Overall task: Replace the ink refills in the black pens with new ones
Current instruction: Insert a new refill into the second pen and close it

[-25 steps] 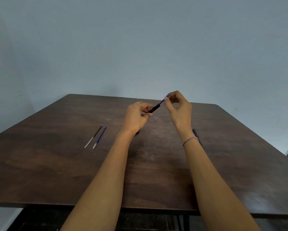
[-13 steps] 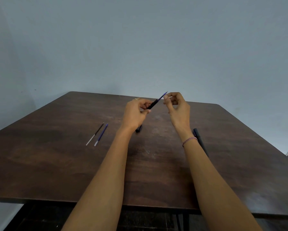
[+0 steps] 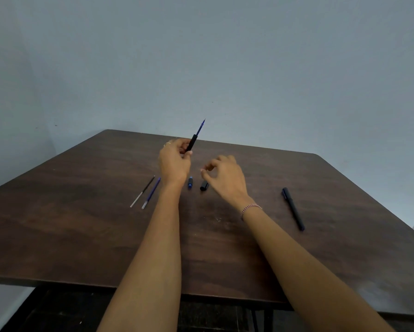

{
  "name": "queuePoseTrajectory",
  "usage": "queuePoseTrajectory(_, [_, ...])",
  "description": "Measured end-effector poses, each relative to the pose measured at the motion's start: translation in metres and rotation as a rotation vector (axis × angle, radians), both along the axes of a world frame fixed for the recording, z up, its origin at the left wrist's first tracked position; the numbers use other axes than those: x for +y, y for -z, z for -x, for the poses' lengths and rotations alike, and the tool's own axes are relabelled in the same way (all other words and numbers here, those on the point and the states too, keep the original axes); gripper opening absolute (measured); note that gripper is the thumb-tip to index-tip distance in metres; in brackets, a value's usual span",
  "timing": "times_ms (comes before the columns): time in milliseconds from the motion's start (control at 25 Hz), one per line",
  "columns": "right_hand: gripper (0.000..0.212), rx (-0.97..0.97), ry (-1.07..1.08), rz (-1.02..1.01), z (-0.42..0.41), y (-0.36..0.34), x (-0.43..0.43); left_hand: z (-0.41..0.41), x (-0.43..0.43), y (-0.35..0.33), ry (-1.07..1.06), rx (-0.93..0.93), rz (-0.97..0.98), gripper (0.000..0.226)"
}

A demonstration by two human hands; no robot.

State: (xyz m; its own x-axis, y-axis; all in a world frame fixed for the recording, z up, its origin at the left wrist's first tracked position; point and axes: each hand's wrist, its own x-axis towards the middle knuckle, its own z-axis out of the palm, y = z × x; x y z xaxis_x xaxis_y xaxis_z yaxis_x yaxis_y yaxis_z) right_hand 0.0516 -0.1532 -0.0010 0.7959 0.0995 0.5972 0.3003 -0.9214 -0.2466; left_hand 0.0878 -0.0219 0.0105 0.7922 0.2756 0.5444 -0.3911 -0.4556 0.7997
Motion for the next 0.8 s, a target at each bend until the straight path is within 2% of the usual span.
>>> queuePoseTrajectory(280, [0.049, 0.223, 0.177, 0.357, -0.025, -0.01, 0.038, -0.003, 0.001, 0.0, -0.041, -0.025, 0.038, 0.026])
queuePoseTrajectory(560, [0.039, 0.275, 0.222, 0.361, -0.028, -0.01, 0.054, -0.001, 0.0, -0.002, -0.04, -0.024, 0.041, 0.025])
queuePoseTrajectory(680, [0.03, 0.305, 0.196, 0.123, -0.029, -0.015, 0.042, -0.001, -0.001, -0.002, -0.035, -0.019, 0.037, 0.026])
queuePoseTrajectory(800, [0.035, 0.198, 0.12, -0.371, -0.028, -0.023, 0.007, -0.001, -0.004, -0.003, 0.001, -0.007, -0.001, 0.027])
